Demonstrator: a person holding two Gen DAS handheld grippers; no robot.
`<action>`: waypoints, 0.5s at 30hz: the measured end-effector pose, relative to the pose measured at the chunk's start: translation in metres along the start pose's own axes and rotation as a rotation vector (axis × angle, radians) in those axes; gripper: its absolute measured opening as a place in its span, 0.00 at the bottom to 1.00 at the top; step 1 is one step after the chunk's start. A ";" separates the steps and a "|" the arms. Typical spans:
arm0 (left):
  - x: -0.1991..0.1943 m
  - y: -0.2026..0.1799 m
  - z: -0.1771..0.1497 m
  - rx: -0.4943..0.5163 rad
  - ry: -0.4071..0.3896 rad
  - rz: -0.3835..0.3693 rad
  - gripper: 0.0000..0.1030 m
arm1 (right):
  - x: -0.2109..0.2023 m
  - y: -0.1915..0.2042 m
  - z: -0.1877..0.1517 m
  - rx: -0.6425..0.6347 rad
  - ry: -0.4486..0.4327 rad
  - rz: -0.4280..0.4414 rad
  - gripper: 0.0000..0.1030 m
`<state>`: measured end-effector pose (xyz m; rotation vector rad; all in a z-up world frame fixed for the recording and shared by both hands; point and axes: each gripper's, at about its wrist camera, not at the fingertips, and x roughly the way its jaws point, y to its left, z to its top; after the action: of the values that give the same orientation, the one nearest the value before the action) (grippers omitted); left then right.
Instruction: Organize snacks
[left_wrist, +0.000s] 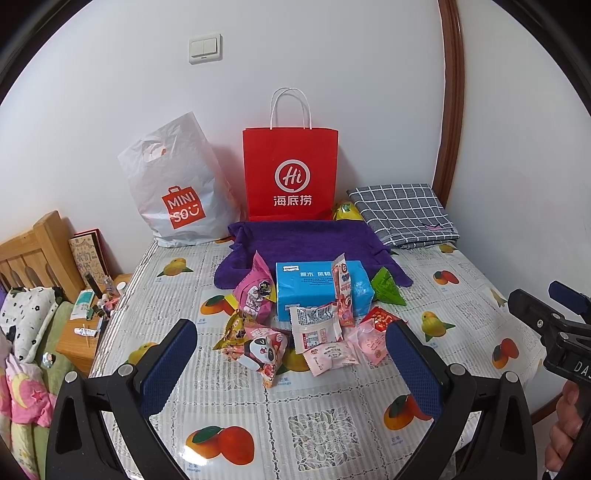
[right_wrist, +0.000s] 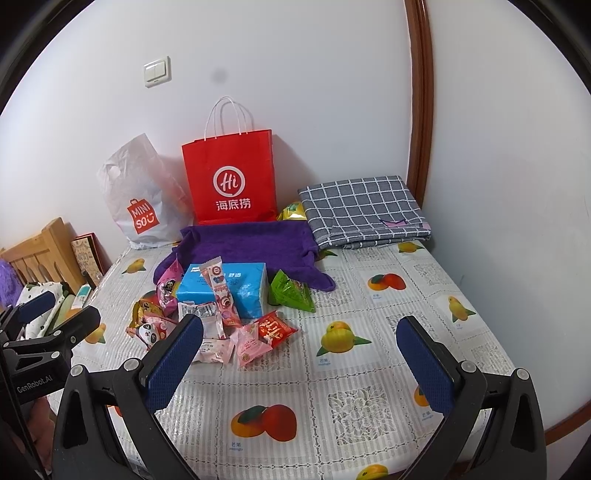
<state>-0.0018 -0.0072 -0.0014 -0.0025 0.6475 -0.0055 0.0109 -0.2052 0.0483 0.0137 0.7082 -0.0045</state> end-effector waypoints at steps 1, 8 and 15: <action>0.000 0.000 0.000 -0.001 0.000 0.000 1.00 | 0.000 0.000 0.000 0.000 -0.001 0.001 1.00; 0.000 0.000 0.000 0.000 0.000 0.001 1.00 | 0.000 0.001 0.000 0.001 0.000 0.002 1.00; -0.001 -0.001 0.000 0.000 -0.001 -0.001 1.00 | 0.001 0.002 -0.002 -0.001 0.000 0.003 1.00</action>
<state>-0.0023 -0.0084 -0.0009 -0.0025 0.6466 -0.0065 0.0109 -0.2035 0.0462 0.0141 0.7085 -0.0014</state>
